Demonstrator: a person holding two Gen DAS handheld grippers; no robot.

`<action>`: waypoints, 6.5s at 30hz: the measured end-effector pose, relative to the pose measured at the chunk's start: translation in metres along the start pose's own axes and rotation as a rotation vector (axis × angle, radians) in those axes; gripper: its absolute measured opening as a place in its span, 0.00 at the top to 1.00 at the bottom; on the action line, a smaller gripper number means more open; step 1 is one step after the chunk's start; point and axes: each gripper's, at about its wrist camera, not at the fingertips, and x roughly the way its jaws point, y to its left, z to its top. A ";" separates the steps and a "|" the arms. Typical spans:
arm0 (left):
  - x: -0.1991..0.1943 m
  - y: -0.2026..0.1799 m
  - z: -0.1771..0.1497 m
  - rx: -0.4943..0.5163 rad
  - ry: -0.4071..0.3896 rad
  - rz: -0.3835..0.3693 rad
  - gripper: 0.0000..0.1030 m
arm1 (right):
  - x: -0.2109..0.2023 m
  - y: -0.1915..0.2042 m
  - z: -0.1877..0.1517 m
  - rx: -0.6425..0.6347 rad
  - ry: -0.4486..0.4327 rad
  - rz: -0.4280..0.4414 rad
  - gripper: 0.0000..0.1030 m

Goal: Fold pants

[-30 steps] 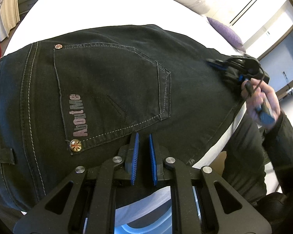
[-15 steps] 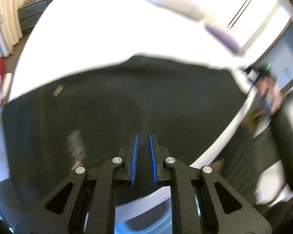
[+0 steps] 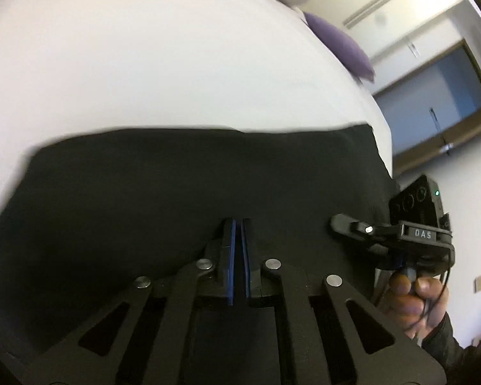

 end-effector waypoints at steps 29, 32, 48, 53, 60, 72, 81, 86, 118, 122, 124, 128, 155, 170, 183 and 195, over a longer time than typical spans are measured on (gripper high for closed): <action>-0.116 0.053 -0.155 -0.220 -0.241 0.034 0.96 | 0.061 0.051 -0.084 -0.119 0.180 -0.021 1.00; -0.138 0.078 -0.163 -0.245 -0.266 0.062 0.96 | 0.034 0.038 -0.061 -0.082 0.092 -0.039 1.00; -0.243 0.085 -0.147 -0.239 -0.395 0.060 0.97 | 0.022 0.081 -0.069 -0.134 0.081 0.080 0.97; -0.143 0.036 -0.099 -0.157 -0.221 0.058 0.97 | 0.085 0.080 -0.075 -0.147 0.205 0.029 0.98; -0.107 0.067 -0.102 -0.243 -0.133 0.036 0.97 | -0.008 0.006 0.014 0.004 -0.085 0.025 1.00; -0.109 0.065 -0.112 -0.225 -0.126 0.071 0.97 | -0.221 -0.039 0.109 0.115 -0.631 -0.312 0.69; -0.099 0.063 -0.112 -0.228 -0.129 0.068 0.97 | -0.225 -0.092 0.056 0.180 -0.532 -0.110 0.55; -0.104 0.063 -0.111 -0.231 -0.129 0.073 0.97 | -0.201 -0.093 0.045 0.231 -0.527 -0.047 0.48; -0.101 0.062 -0.114 -0.238 -0.135 0.068 0.97 | -0.191 -0.063 0.069 0.142 -0.532 -0.068 0.89; -0.101 0.063 -0.114 -0.247 -0.137 0.061 0.97 | -0.170 0.016 0.049 -0.149 -0.482 -0.233 0.89; -0.101 0.062 -0.113 -0.249 -0.140 0.063 0.97 | -0.145 0.059 0.025 -0.328 -0.425 -0.316 0.89; -0.106 0.059 -0.114 -0.269 -0.159 0.071 0.97 | -0.057 0.131 -0.063 -0.772 -0.266 -0.532 0.89; -0.059 0.009 -0.050 -0.454 -0.030 -0.375 0.07 | 0.023 0.171 -0.213 -1.262 -0.238 -0.692 0.89; -0.097 0.027 -0.037 -0.263 0.010 -0.214 0.92 | 0.060 0.197 -0.264 -1.441 -0.167 -0.648 0.89; -0.093 0.056 -0.058 -0.276 0.018 -0.110 0.92 | 0.103 0.180 -0.294 -1.499 -0.016 -0.654 0.87; -0.146 0.043 -0.059 -0.207 -0.094 0.156 0.87 | 0.023 0.162 -0.216 -0.957 0.264 -0.273 0.54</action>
